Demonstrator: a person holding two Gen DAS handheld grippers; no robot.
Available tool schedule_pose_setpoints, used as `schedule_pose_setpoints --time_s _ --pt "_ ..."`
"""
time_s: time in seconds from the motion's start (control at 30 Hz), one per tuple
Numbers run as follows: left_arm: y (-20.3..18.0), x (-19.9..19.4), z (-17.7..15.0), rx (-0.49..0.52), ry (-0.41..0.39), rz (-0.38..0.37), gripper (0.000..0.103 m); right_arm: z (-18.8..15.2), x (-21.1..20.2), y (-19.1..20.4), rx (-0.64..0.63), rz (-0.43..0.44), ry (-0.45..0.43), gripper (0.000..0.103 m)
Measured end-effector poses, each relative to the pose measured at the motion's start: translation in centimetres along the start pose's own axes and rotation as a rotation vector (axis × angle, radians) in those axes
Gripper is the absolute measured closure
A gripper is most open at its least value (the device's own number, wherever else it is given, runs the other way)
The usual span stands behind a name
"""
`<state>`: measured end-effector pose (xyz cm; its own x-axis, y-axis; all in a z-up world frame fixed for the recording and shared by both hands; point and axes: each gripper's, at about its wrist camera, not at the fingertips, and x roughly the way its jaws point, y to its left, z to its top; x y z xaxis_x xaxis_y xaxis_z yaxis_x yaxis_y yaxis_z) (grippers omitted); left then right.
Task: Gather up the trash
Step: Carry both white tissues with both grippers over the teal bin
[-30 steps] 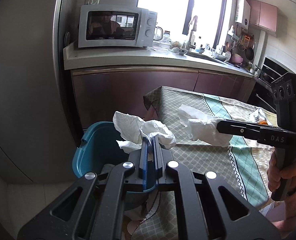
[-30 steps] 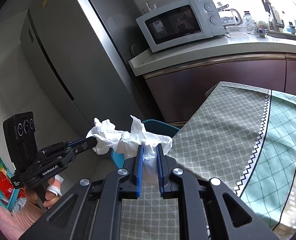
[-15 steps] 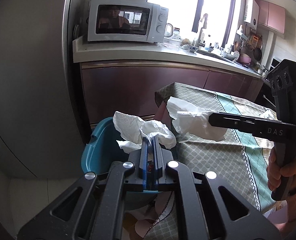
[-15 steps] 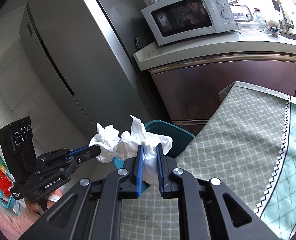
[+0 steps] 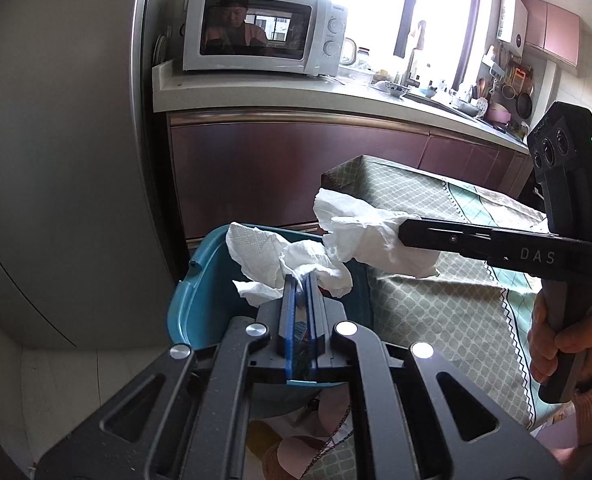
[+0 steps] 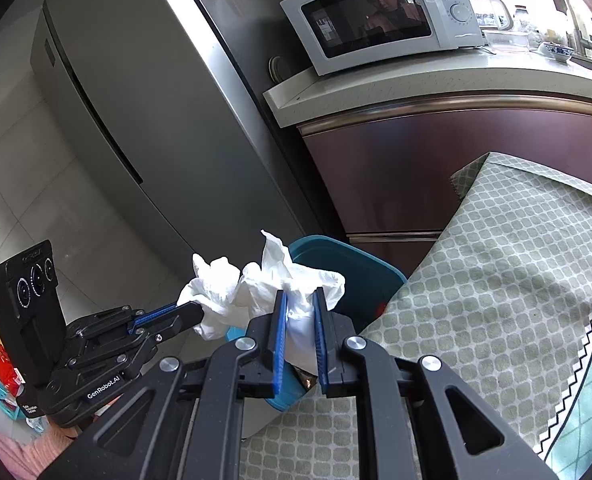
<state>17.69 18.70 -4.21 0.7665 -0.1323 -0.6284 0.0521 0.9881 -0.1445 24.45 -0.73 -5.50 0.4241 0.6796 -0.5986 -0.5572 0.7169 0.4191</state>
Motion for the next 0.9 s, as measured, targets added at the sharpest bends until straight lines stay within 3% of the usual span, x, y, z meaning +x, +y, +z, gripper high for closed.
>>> schedule_pose_setpoints --time_s 0.9 --pt "1.8 6.3 -1.5 -0.025 0.119 0.039 0.096 1.1 7.1 0.7 -0.005 -0.062 0.120 0.090"
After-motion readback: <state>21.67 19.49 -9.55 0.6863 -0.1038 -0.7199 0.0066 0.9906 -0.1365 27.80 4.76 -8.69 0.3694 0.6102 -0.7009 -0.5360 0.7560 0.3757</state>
